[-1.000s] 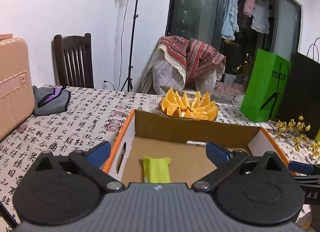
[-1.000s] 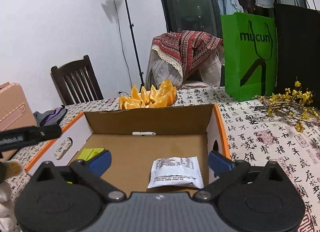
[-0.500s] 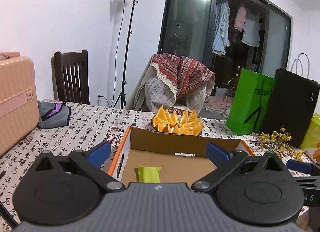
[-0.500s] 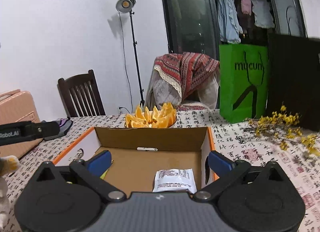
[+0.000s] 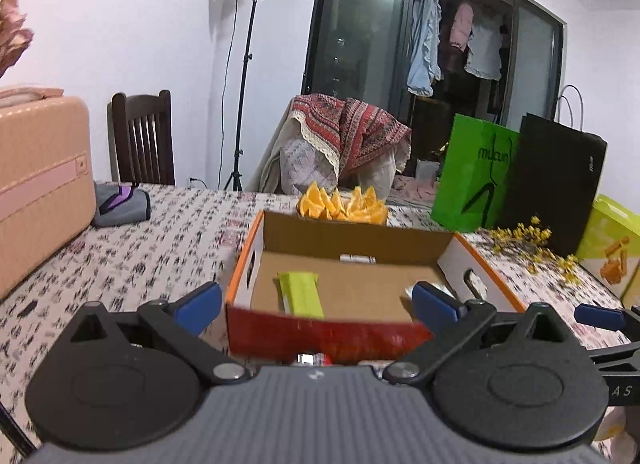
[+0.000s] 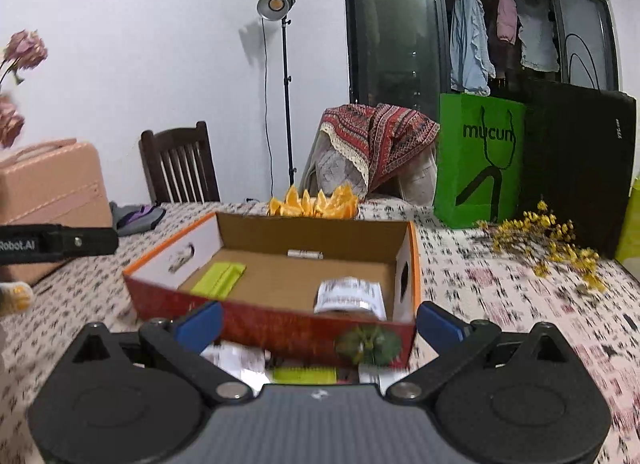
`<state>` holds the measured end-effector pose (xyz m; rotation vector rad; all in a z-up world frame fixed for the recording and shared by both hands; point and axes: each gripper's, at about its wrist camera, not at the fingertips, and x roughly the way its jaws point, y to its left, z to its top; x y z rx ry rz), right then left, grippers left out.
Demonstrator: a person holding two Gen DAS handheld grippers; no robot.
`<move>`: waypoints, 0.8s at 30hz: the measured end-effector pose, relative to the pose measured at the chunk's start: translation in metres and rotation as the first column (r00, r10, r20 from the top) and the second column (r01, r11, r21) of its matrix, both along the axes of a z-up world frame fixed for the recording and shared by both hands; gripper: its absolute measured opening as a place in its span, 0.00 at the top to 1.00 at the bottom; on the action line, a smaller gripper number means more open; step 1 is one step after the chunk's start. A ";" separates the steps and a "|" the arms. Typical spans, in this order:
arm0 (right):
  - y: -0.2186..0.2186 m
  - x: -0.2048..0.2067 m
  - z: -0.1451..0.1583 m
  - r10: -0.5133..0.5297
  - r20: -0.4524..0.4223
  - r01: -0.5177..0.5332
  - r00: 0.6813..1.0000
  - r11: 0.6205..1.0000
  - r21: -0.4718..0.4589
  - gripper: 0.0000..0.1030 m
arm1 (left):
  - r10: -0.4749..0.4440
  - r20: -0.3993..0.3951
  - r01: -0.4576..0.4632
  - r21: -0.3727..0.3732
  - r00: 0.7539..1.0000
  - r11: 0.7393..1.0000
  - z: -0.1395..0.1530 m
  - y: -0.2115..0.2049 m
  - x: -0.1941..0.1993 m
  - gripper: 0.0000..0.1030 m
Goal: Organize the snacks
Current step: 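Grasp a green bar with the right gripper while the left grasps a blue-white packet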
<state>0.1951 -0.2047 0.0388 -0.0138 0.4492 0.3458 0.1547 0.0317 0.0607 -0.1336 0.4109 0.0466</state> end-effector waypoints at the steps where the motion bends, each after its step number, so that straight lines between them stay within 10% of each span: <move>1: -0.002 -0.005 -0.003 0.001 -0.007 -0.001 1.000 1.000 -0.001 0.00 | -0.003 -0.004 0.003 -0.001 1.000 1.000 -0.003 0.000 -0.006 0.00; 24: -0.030 -0.064 -0.063 -0.007 -0.146 0.007 0.989 1.000 -0.003 0.01 | 0.012 -0.093 -0.013 -0.011 0.996 1.000 -0.070 0.029 -0.071 0.00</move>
